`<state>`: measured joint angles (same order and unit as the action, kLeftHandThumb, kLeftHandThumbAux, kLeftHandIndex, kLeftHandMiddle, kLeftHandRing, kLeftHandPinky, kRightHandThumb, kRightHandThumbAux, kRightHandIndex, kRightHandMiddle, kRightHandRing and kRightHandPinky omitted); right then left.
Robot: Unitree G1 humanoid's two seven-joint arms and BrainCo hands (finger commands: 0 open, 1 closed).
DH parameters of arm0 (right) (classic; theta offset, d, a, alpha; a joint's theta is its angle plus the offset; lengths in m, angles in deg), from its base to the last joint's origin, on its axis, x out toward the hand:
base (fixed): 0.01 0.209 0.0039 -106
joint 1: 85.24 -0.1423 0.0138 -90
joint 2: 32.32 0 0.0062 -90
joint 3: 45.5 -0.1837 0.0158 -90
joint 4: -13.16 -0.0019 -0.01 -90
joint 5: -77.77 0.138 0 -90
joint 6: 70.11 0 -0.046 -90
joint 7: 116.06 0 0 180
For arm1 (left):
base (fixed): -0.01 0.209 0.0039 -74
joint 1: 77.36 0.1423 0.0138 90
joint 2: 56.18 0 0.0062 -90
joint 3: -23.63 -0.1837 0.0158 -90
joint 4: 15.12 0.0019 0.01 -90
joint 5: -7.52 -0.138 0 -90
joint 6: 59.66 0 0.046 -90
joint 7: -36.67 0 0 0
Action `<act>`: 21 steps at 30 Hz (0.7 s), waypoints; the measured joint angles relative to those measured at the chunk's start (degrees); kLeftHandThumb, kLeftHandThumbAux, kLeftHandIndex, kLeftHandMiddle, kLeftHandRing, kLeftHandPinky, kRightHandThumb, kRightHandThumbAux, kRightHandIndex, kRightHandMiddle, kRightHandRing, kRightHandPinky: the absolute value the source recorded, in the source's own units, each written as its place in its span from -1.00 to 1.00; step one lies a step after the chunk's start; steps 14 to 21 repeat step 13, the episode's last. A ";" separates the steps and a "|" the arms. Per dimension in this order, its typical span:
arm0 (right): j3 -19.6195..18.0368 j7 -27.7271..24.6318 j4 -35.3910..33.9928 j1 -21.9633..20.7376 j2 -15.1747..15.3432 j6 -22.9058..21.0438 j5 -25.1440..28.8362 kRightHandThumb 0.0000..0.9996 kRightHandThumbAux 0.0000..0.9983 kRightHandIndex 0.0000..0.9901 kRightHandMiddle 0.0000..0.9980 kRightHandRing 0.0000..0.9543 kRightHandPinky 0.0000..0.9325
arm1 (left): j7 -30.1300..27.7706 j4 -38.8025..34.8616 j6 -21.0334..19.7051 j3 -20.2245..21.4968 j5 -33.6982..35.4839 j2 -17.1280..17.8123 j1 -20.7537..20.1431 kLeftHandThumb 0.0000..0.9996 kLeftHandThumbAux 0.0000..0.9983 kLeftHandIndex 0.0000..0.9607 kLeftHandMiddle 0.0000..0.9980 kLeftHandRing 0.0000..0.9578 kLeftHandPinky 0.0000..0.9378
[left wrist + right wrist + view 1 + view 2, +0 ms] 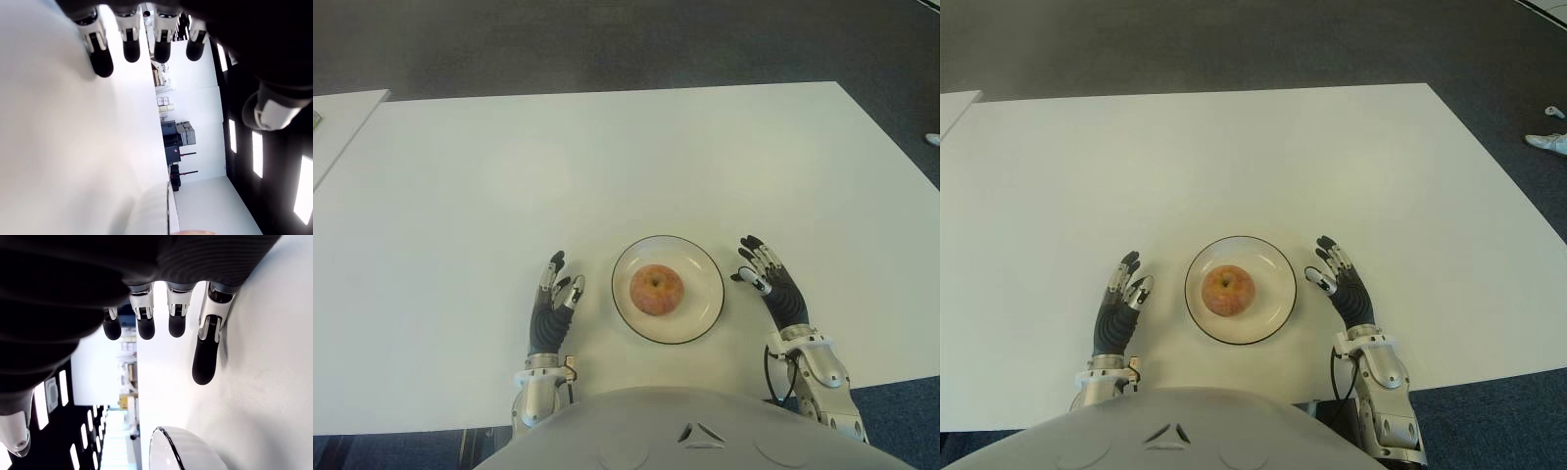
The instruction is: Put the apples into the plate.
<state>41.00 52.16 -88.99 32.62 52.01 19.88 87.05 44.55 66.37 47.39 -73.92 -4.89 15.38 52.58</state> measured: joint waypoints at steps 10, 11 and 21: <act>0.04 0.35 -0.80 0.21 -0.13 -0.62 -0.02 -0.76 0.12 -0.96 -0.97 -1.00 -1.00 | -1.15 -1.76 -1.24 -0.26 1.57 0.48 1.16 -1.00 -0.20 -1.00 -0.90 -0.91 -0.84; 0.05 0.41 -0.83 0.25 -0.15 -0.62 -0.02 -0.76 0.12 -0.96 -0.97 -1.00 -1.00 | -1.28 -1.92 -1.41 -0.26 1.75 0.48 1.24 -1.00 -0.20 -1.00 -0.90 -0.90 -0.84; 0.07 0.55 -0.90 0.34 -0.17 -0.63 -0.05 -0.76 0.12 -0.96 -0.96 -1.00 -1.00 | -1.42 -2.18 -1.73 -0.26 2.02 0.49 1.34 -1.00 -0.20 -1.00 -0.88 -0.88 -0.83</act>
